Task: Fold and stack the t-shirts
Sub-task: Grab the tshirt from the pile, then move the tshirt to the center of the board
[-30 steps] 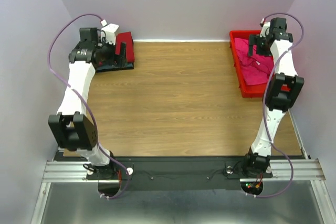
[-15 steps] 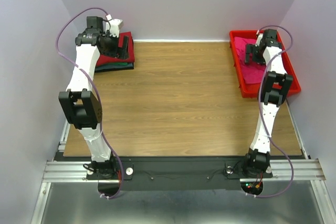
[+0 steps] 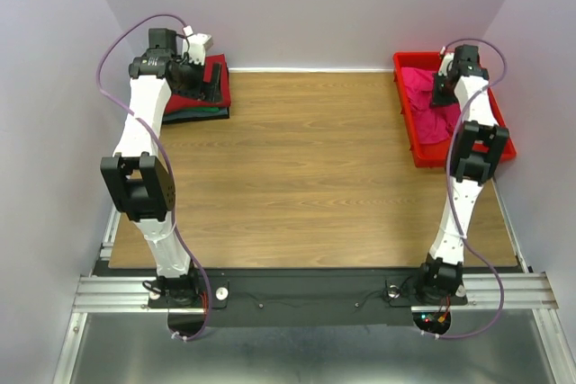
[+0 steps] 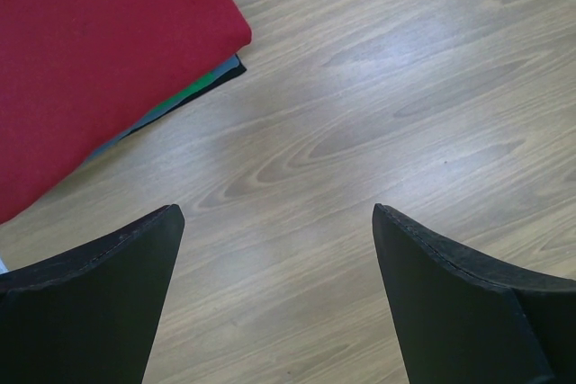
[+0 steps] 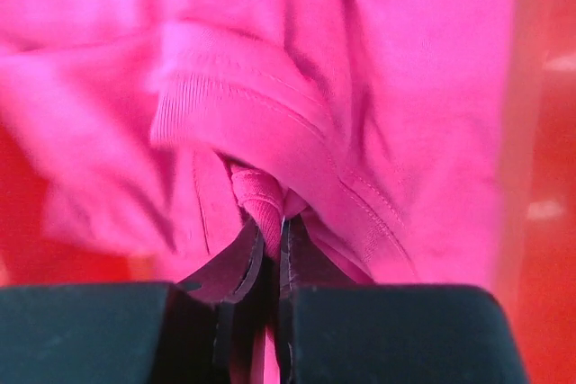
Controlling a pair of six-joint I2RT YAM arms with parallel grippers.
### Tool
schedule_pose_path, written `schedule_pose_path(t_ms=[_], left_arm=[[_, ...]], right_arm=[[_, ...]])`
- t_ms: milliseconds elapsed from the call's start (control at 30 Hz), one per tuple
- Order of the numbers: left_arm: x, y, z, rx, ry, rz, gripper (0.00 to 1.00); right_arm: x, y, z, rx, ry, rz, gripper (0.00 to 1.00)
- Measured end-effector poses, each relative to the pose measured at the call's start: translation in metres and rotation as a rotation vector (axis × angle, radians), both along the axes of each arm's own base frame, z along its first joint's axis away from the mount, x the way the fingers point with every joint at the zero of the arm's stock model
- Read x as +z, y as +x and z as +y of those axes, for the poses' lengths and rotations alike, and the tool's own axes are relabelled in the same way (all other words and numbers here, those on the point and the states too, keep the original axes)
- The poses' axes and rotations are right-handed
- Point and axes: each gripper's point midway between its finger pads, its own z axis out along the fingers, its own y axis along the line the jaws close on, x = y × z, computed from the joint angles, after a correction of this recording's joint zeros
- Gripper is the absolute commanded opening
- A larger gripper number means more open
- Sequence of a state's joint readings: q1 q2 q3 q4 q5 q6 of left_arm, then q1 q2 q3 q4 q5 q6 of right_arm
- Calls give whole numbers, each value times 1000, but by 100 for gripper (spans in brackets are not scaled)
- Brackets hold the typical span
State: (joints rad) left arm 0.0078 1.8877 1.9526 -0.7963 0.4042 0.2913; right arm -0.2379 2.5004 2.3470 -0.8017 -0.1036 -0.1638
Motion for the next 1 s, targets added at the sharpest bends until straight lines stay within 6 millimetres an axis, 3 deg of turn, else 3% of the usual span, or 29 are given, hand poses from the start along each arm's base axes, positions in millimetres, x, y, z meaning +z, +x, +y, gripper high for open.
schedule_pose_path(t_ms=[67, 100, 133, 200, 233, 300, 333, 400, 433, 467, 500, 567, 600, 633, 700, 733, 833, 1000], left_arm=[[1, 1, -3, -10, -16, -7, 99], [3, 2, -6, -20, -34, -14, 99], [4, 1, -6, -21, -48, -17, 99], [7, 1, -9, -27, -80, -24, 99], [11, 1, -9, -29, -97, -31, 99], [17, 1, -7, -28, -118, -45, 99], [23, 1, -5, -25, -133, -61, 99], [33, 0, -1, -22, -150, -87, 99], [40, -1, 2, -19, -155, -106, 99], [47, -2, 4, -18, -159, -126, 99], [56, -3, 6, -20, -161, -150, 99], [68, -9, 8, -25, -159, -189, 99], [74, -12, 8, -28, -156, -205, 99], [80, -19, 7, -41, -151, -227, 99], [85, -30, 5, -63, -139, -253, 99], [83, -41, 4, -78, -128, -261, 99], [73, -62, 1, -113, -98, -258, 99], [17, -94, -12, -225, 7, -184, 99]], right_arm=[[32, -5, 11, 32, 35, -41, 1], [39, -6, 13, 39, 42, -50, 1], [73, -9, 22, 70, 66, -104, 1], [122, -14, 36, 124, 90, -194, 1], [163, -22, 46, 168, 91, -269, 1], [214, -37, 64, 239, 87, -362, 1], [254, -52, 80, 299, 74, -440, 1], [301, -76, 111, 411, 49, -536, 0], [325, -93, 136, 486, 31, -588, 1], [335, -103, 153, 543, 20, -612, 0], [346, -122, 185, 642, 12, -641, 1], [347, -147, 229, 786, 12, -658, 1], [336, -163, 256, 876, 21, -640, 1], [323, -174, 274, 947, 27, -616, 25], [293, -193, 303, 1056, 52, -542, 53], [262, -200, 314, 1098, 61, -470, 65], [187, -200, 314, 1093, 64, -256, 70], [82, -190, 290, 982, 39, 55, 71]])
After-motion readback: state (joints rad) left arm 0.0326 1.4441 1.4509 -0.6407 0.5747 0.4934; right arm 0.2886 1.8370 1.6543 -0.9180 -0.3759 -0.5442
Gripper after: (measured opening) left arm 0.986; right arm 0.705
